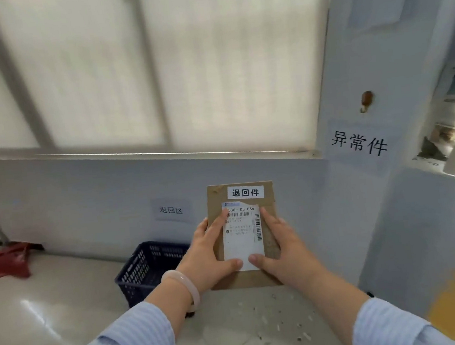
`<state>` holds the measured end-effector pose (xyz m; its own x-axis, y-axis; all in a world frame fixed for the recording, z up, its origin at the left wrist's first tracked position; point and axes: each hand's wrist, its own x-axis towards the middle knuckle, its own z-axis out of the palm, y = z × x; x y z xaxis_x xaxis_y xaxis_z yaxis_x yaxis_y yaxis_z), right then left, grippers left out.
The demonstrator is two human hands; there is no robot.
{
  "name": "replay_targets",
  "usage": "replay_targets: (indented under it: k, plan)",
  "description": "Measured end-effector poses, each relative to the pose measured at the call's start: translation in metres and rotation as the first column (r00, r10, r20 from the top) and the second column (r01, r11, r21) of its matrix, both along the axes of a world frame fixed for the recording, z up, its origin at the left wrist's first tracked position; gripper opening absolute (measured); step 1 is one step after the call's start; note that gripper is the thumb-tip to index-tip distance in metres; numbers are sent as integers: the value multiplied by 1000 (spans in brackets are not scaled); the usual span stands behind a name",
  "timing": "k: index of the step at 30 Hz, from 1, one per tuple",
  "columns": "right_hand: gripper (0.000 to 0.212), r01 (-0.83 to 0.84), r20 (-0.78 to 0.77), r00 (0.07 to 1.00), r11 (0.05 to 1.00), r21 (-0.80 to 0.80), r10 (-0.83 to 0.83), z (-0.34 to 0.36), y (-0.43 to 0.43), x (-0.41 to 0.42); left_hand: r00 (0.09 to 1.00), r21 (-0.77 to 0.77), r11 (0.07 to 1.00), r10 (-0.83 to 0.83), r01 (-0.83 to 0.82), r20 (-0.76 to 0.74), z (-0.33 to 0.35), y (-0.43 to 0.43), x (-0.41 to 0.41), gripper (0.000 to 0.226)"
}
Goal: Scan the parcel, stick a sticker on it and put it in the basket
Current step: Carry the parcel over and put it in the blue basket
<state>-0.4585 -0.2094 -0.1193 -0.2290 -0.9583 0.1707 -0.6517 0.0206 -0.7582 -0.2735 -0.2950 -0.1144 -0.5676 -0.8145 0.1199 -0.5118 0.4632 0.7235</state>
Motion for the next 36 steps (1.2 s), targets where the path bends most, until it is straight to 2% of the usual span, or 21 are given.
replay_targets:
  k: [7,15,28,36]
  plan:
    - [100,-156,-43,987,987,46,158,-12,-76,105,983,35,982,184,-184,3,-17,-46,118,103]
    - [99,-260,-7,965,964,55,260,-30,-177,158,954,87,950,299,-301,28,-40,-130,174,103]
    - [99,-320,23,947,942,105,320,-37,-378,192,934,151,922,353,-357,57,-48,-318,208,103]
    - [101,-296,63,955,938,181,289,-81,-479,245,957,209,935,278,-288,78,-91,-431,260,103]
